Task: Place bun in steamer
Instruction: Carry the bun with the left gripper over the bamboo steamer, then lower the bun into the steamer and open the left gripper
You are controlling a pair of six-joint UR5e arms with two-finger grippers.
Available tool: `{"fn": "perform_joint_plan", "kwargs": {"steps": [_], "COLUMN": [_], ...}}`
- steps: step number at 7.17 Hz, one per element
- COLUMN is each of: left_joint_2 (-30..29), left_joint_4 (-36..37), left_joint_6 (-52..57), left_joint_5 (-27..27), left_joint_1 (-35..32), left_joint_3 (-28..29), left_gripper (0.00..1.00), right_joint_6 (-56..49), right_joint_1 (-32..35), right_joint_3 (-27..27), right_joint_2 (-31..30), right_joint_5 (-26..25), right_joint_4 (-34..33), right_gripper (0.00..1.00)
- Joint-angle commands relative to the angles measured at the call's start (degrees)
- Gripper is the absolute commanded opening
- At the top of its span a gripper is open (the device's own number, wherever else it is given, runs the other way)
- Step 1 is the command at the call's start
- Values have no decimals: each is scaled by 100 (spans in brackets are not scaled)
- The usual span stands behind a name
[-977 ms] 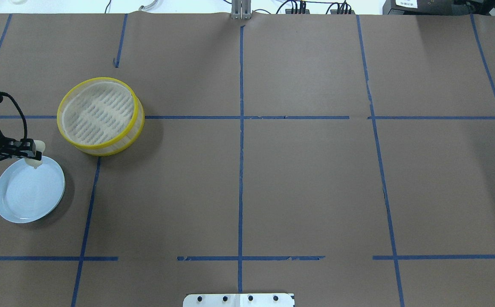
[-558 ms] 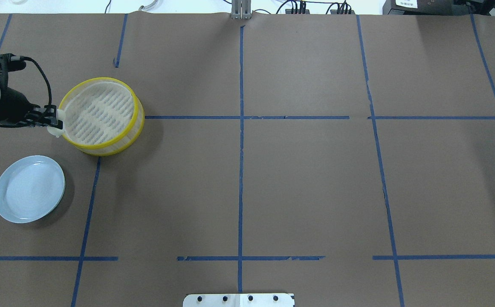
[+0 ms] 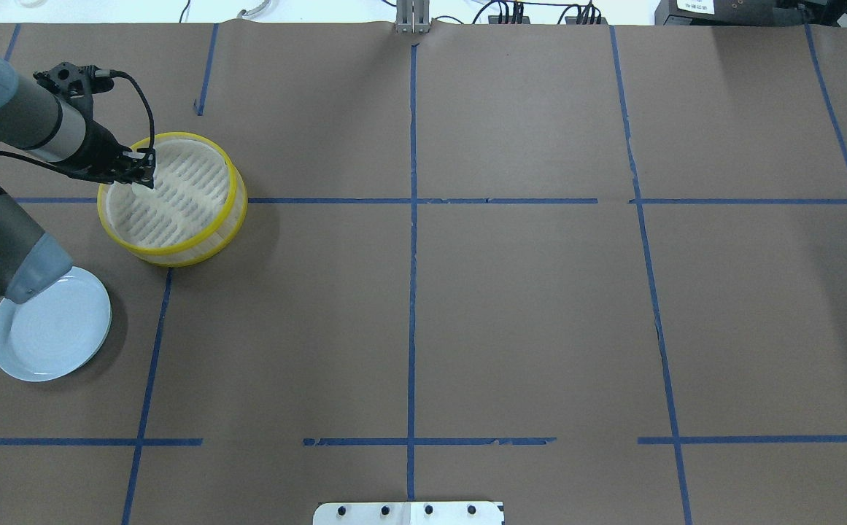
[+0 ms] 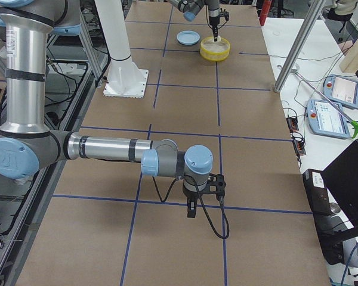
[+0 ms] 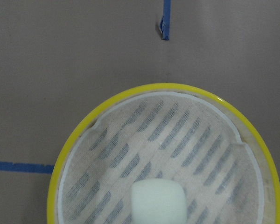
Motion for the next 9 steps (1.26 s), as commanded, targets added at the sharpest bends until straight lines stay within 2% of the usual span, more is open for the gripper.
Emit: {"fn": "perform_joint_plan", "kwargs": {"steps": [1,6,8,9], "left_joint_2": [-272,-282,-273,-265], "left_joint_4": [-27,-9,-1,-1], "left_joint_6": [0,-9,-18,-27], "left_joint_5": [88,141,149,149], "left_joint_1": [276,374,374,374], "left_joint_3": [405,371,353,353], "left_gripper": [21,39,68,73], "right_joint_6": [0,0,0,0], "right_joint_1": [0,0,0,0], "right_joint_3": [0,0,0,0], "right_joint_2": [0,0,0,0], "right_joint_5": [0,0,0,0], "right_joint_4": [0,0,0,0], "right_gripper": [100,100,100,100]}}
